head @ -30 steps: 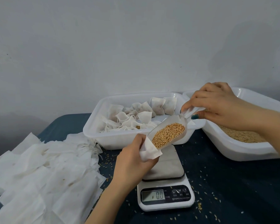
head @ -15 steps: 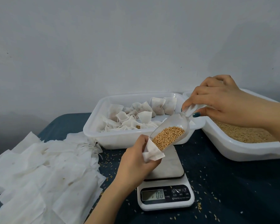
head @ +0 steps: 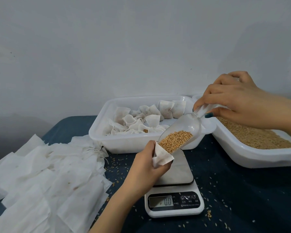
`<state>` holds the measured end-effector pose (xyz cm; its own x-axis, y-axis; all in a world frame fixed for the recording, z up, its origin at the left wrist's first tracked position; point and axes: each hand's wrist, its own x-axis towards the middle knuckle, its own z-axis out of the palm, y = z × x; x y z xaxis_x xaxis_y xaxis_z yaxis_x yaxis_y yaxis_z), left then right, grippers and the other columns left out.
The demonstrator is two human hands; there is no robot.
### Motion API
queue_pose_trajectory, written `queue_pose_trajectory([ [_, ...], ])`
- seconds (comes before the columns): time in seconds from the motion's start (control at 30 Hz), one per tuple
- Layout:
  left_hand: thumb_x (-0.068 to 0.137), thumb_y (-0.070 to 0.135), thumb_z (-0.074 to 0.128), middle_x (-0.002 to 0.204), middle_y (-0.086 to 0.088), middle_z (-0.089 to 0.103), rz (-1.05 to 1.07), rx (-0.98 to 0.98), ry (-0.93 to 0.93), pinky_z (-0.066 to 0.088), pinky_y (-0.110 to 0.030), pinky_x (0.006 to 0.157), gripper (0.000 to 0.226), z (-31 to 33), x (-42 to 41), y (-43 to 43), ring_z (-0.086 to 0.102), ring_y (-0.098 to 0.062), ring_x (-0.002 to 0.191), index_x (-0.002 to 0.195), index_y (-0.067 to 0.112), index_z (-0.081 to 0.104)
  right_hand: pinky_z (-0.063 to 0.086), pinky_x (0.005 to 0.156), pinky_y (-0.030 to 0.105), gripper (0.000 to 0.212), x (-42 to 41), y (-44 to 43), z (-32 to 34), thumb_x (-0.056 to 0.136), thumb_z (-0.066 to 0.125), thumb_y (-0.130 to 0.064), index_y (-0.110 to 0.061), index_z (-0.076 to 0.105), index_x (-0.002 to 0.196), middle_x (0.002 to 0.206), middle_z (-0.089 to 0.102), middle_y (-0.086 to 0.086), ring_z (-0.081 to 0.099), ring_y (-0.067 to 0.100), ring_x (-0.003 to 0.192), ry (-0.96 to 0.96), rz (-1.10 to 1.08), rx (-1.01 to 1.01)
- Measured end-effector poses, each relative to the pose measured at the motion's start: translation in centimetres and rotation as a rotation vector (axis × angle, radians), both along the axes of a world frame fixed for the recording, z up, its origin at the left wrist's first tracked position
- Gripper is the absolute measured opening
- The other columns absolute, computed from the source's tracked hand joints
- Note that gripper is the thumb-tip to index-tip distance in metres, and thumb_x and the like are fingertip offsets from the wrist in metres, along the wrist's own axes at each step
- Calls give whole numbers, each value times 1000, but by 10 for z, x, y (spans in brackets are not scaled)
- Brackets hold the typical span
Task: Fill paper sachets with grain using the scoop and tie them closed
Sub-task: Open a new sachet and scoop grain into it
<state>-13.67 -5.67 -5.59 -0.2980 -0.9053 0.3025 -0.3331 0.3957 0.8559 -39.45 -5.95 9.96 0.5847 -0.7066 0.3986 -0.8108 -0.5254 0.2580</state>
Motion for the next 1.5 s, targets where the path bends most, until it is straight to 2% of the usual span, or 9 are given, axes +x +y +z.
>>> queue_pose_trajectory([
  [0.23,89,22,71,90,7,66,-9,-32,15,47,-23,64,21,0,0,1,60,-12,77,102,21,54,21,102,47,32,-1,3,1,85,61,-31,-34,68,116,96,61,-15,48,18,103,0,-2,-16],
  [0.5,91,20,67,90,7,64,-31,-58,25,45,-16,63,20,1,-1,1,58,-9,76,104,23,52,22,99,47,32,-2,4,0,84,60,-33,-34,69,115,95,62,-14,50,19,101,-11,7,-38],
  [0.7,91,18,67,90,3,64,-28,-79,79,47,-25,66,21,2,0,1,58,-19,80,106,17,53,21,99,46,32,-4,5,-7,85,62,-31,-31,69,116,99,63,-14,49,20,102,-100,-8,-12],
  [0.8,90,19,68,91,5,63,-21,-83,89,48,-27,66,23,2,1,1,58,-16,79,108,20,53,19,100,42,31,-6,5,-11,87,64,-27,-34,68,117,100,61,-15,44,15,103,-141,-21,20],
  [0.9,90,20,69,94,12,63,-24,-83,70,47,-17,67,27,2,1,1,58,-5,80,109,25,52,17,97,39,31,-4,4,-14,87,70,-22,-33,69,115,99,61,-15,41,14,101,-148,6,12],
  [1.1,87,32,63,92,12,62,-3,-88,-9,46,-24,68,27,2,3,1,56,-5,78,110,27,50,23,97,48,32,-1,4,-16,85,73,-17,-31,70,114,97,62,-13,47,20,100,-145,7,-5],
  [1.23,89,24,64,91,14,62,2,-89,-44,38,-15,63,27,4,5,1,55,0,77,110,33,48,24,96,49,34,1,4,-19,83,74,-14,-28,71,113,95,62,-12,52,25,99,-121,19,-19],
  [1.4,91,18,63,86,13,61,-1,-97,-51,39,-16,62,24,6,7,1,54,0,72,109,27,49,25,96,49,27,3,3,-18,88,71,-19,-29,71,113,96,57,-17,49,22,99,-118,34,-43],
  [1.5,94,16,60,85,10,61,-15,-94,-55,43,-22,63,20,8,8,1,54,-5,72,108,24,49,26,95,50,26,4,3,-17,89,60,-28,-29,71,113,97,60,-15,51,23,99,-119,20,-49],
])
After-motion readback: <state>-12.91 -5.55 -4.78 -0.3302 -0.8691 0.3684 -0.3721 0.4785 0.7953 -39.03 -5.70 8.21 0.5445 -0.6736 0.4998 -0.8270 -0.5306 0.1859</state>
